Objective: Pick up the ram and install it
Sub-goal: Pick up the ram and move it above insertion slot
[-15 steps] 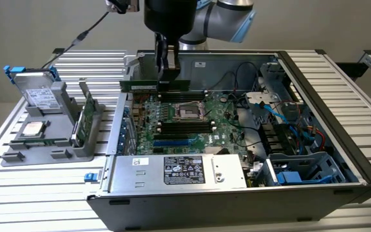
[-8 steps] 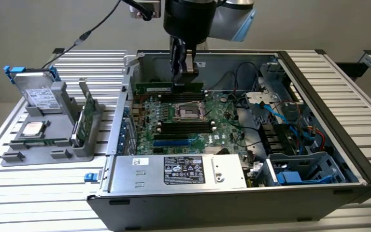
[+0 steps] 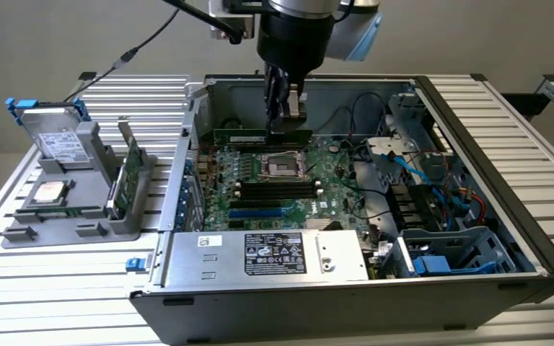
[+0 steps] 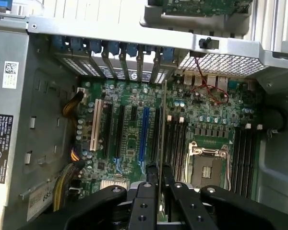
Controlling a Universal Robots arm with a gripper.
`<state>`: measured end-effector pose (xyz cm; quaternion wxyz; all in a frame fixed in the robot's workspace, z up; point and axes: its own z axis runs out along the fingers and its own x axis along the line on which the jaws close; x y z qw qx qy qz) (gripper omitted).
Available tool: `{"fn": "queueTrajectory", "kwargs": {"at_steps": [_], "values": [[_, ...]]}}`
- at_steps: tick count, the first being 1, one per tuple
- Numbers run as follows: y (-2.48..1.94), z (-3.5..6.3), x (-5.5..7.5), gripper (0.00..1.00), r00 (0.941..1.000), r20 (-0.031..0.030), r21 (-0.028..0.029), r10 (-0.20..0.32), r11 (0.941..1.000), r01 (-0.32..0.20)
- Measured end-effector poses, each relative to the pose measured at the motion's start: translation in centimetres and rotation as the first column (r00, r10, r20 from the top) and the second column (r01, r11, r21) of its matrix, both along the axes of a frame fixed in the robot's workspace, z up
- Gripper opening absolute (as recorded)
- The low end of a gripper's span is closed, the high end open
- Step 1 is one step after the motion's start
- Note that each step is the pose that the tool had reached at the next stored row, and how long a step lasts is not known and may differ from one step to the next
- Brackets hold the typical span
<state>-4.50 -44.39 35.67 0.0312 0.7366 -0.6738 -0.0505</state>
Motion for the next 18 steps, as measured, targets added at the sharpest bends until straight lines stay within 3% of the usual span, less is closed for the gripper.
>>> {"fn": "queueTrajectory", "kwargs": {"at_steps": [4, 11, 18], "values": [[0.21, -0.05, 0.2, 0.15, 1.0, 0.0028, 0.0004, -0.008, 1.0, 0.008], [1.09, -0.05, 0.4, 0.15, 0.9996, 0.0265, 0.0005, -0.01, 0.9999, 0.01], [1.52, -0.2, 1.0, 0.15, 0.9994, 0.032, 0.0006, -0.016, 0.9999, 0.016]]}}
